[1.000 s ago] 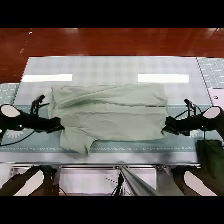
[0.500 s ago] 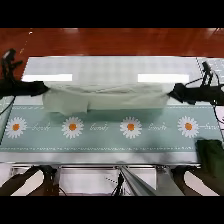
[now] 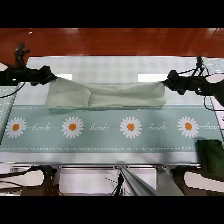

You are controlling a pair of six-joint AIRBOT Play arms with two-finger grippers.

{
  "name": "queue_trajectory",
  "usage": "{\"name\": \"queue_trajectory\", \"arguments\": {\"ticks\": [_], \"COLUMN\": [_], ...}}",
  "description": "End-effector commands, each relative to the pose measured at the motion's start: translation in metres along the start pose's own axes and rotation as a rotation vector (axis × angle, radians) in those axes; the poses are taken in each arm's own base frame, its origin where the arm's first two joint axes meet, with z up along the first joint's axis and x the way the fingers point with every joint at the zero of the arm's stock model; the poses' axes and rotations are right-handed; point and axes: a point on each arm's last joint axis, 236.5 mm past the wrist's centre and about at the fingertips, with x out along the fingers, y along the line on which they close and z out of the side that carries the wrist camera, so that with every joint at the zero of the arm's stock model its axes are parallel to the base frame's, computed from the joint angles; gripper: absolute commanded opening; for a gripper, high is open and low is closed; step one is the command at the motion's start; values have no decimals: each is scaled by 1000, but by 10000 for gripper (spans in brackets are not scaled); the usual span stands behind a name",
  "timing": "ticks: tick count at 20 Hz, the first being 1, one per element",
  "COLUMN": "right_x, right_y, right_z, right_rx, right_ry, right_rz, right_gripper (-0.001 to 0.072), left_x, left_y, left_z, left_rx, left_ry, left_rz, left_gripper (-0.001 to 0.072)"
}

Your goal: Fold the shirts.

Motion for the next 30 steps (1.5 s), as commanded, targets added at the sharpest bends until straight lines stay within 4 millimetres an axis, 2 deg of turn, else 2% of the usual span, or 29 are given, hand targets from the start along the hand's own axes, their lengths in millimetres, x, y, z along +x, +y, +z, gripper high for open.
{"name": "queue_trajectory", "arguments": {"ticks": [1, 4, 5, 7, 8, 11, 12, 13, 15, 18, 22, 24, 25, 26, 27, 28, 29, 30], "right_x": [24, 24, 23, 16, 9, -22, -29, -34, -30, -6, 36, 55, 60, 63, 64, 61, 55, 45], "right_y": [-18, -34, -35, -38, -43, -75, -86, -94, -92, -83, -74, -60, -50, -43, -36, -28, -19, -9], "right_z": [-3, -7, -8, -8, -8, -8, -12, -17, -19, -19, -38, -32, -27, -20, -14, -10, -8, -6], "right_rx": [2, -26, -23, -26, -48, -62, -36, 6, 70, 162, 251, 249, 236, 232, 238, 237, 209, 167], "right_ry": [14, 33, 41, 60, 73, 121, 146, 172, 180, 171, 211, 162, 128, 92, 63, 51, 46, 41], "right_rz": [-47, -108, -107, -106, -108, -189, -220, -236, -207, -138, -89, -44, -21, -3, 21, 47, 64, 81], "right_gripper": [16, 18, 76, 426, 448, 448, 448, 467, 566, 607, 607, 600, 555, 462, 226, 99, 31, 18], "left_x": [32, 36, 32, 20, 12, -14, -21, -26, -31, -28, -17, -12, -10, -9, -8, -7, -8, -8], "left_y": [21, 35, 37, 43, 47, 54, 55, 55, 51, 35, 10, 0, -5, -9, -15, -21, -28, -36], "left_z": [-9, -26, -32, -42, -46, -63, -67, -70, -70, -70, -77, -81, -83, -84, -83, -81, -76, -71], "left_rx": [-85, -151, -161, -189, -208, -263, -276, -281, -274, -244, -162, -128, -115, -106, -101, -107, -115, -115], "left_ry": [73, 147, 175, 224, 249, 329, 350, 362, 365, 371, 401, 418, 425, 429, 425, 418, 401, 380], "left_rz": [-18, -30, -40, -60, -73, -120, -134, -142, -148, -164, -195, -204, -211, -219, -236, -256, -287, -322], "left_gripper": [20, 28, 103, 433, 500, 490, 443, 442, 442, 442, 442, 442, 442, 429, 424, 347, 307, 257]}}
